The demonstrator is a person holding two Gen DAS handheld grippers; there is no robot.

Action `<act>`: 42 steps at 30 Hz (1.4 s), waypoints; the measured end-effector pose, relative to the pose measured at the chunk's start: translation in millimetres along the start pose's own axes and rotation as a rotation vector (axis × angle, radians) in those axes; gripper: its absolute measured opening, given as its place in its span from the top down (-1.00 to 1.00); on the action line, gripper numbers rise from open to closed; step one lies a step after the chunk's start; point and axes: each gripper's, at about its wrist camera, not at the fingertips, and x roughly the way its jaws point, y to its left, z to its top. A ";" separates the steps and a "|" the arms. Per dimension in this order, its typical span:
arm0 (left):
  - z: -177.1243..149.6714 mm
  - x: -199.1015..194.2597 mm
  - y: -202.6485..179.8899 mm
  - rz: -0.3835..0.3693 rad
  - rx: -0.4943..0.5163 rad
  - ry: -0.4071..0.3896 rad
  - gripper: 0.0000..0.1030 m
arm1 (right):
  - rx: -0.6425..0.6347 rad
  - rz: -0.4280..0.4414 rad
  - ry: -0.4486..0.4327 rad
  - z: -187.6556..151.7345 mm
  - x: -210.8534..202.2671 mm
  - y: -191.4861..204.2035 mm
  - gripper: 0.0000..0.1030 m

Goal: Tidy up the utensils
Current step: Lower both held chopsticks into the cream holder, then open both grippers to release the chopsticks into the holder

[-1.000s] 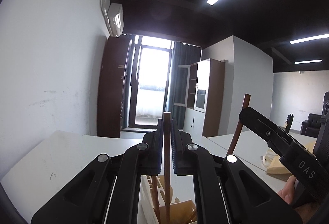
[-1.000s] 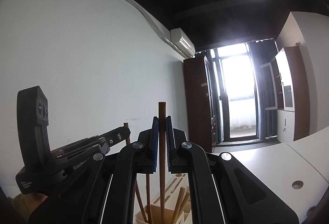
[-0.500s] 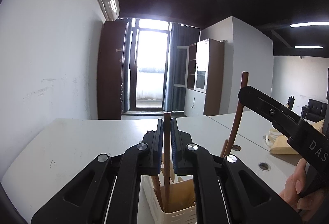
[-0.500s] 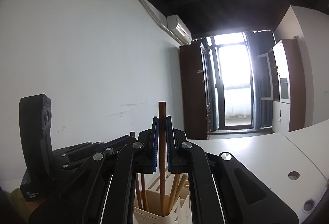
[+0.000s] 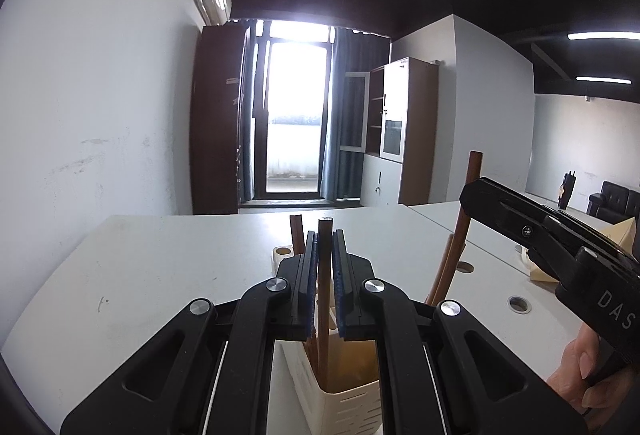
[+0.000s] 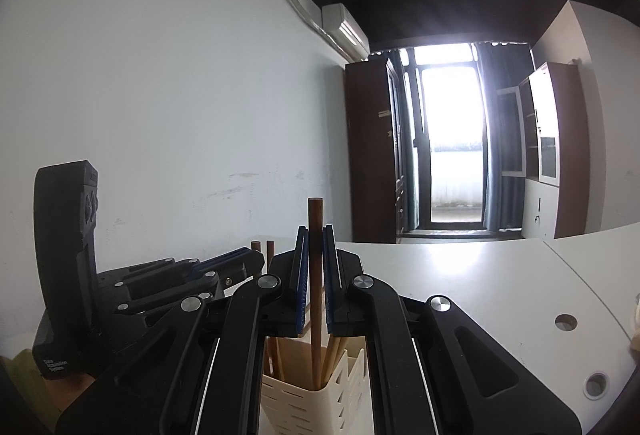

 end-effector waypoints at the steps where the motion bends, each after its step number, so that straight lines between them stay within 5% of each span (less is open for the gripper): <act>1: -0.6 -0.7 0.5 0.011 0.003 -0.006 0.87 | 0.001 -0.003 0.004 0.4 1.1 0.2 0.85; 20: -5.6 -15.4 -14.0 0.050 0.055 -0.021 0.85 | 0.010 -0.026 0.098 -11.2 13.4 -6.5 0.83; 24: -5.6 -15.0 -8.7 0.065 0.049 -0.011 0.77 | 0.023 -0.038 0.096 -10.0 10.1 -11.3 0.51; 42: -7.6 -26.9 -4.8 0.024 0.041 0.036 0.30 | 0.026 -0.090 0.142 -15.6 7.4 -13.7 0.19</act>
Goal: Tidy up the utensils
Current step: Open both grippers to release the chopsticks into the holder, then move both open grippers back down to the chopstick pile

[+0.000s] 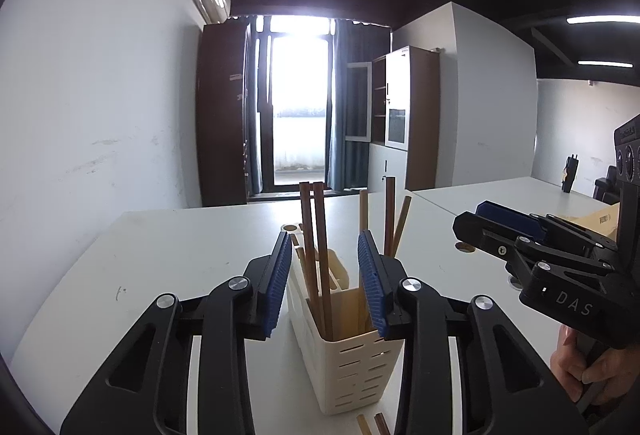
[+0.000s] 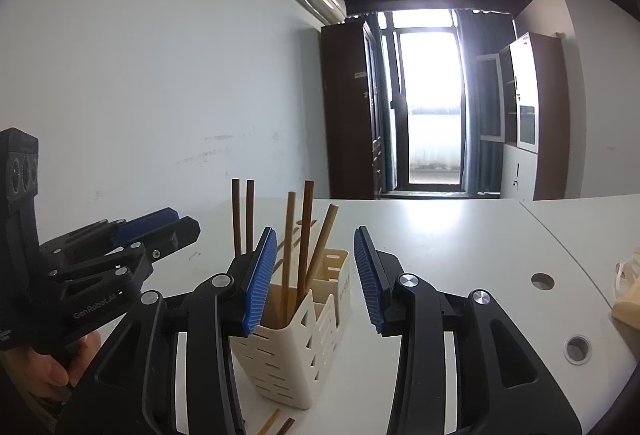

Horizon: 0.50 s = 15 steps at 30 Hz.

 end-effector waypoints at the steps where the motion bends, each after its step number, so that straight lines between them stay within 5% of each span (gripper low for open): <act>1: -0.8 -1.3 0.6 0.000 0.001 0.003 0.29 | 0.000 -0.002 0.003 -0.5 -0.4 -0.1 0.18; 15: -13.9 -19.5 11.6 0.013 -0.027 0.074 -0.01 | -0.016 -0.004 0.053 -11.2 -10.7 8.4 -0.10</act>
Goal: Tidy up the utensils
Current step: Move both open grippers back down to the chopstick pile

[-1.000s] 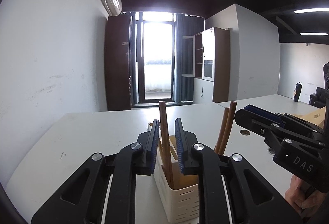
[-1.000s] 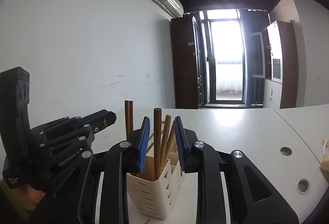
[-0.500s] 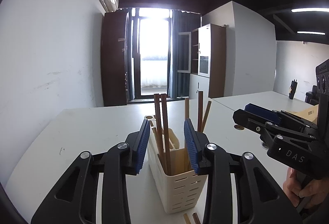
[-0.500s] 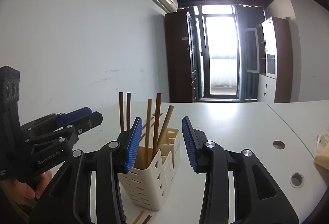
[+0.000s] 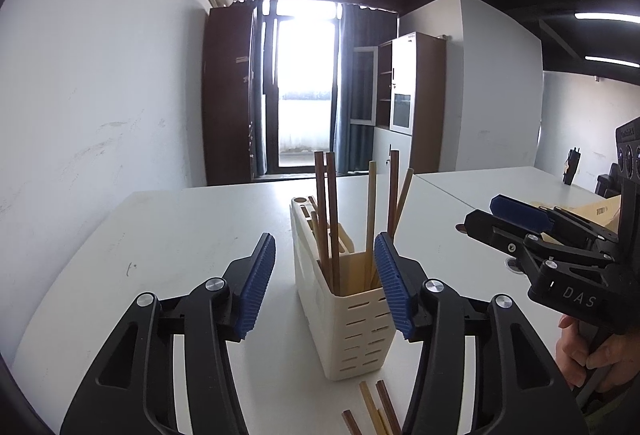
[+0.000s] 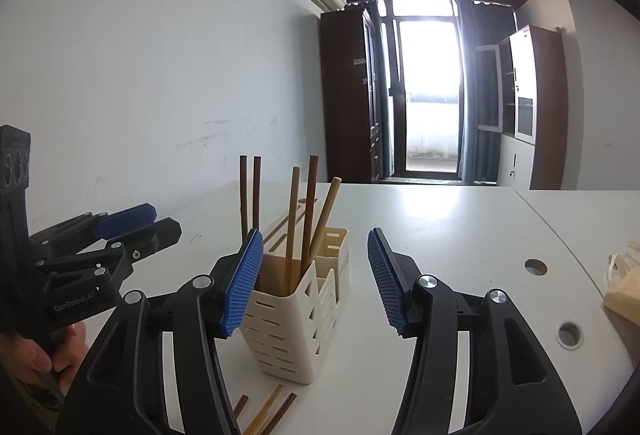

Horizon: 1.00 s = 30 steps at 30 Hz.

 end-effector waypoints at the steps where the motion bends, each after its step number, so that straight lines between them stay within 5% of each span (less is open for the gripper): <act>1: -0.9 -2.0 1.2 0.001 -0.005 0.008 -0.02 | -0.004 0.002 0.003 -3.1 -2.1 1.5 -0.11; 19: -35.8 -41.0 -0.2 0.035 -0.016 0.078 -0.26 | -0.007 -0.009 0.108 -34.2 -28.6 16.5 -0.34; 30: -62.3 -44.5 -6.5 0.049 0.004 0.171 -0.36 | -0.005 -0.019 0.263 -61.1 -15.2 20.5 -0.39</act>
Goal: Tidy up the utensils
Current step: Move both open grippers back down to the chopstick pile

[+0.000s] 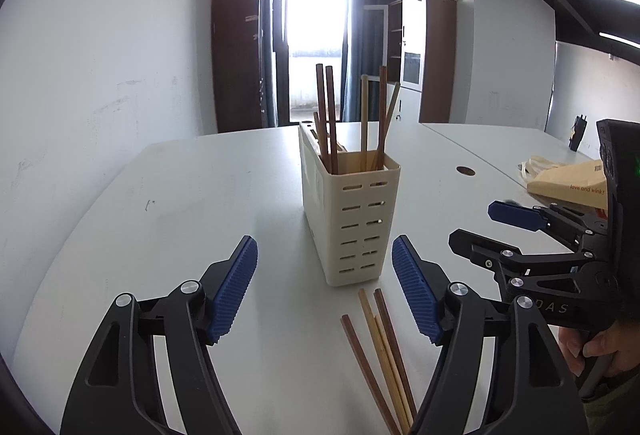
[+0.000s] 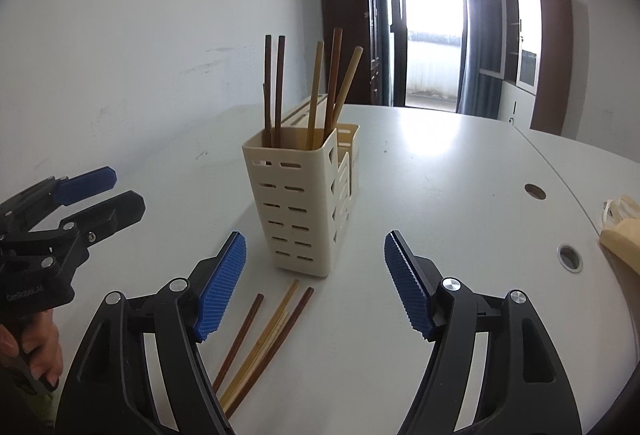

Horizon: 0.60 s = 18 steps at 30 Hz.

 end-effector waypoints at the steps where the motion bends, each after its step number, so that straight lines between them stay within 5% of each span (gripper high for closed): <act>1: -2.1 2.0 -0.8 0.008 -0.001 0.012 -0.36 | -0.001 -0.012 0.013 -4.1 2.2 0.5 -0.39; 18: -29.7 51.4 6.8 0.024 -0.014 0.252 -0.36 | 0.054 -0.010 0.333 -24.4 70.5 -7.1 -0.39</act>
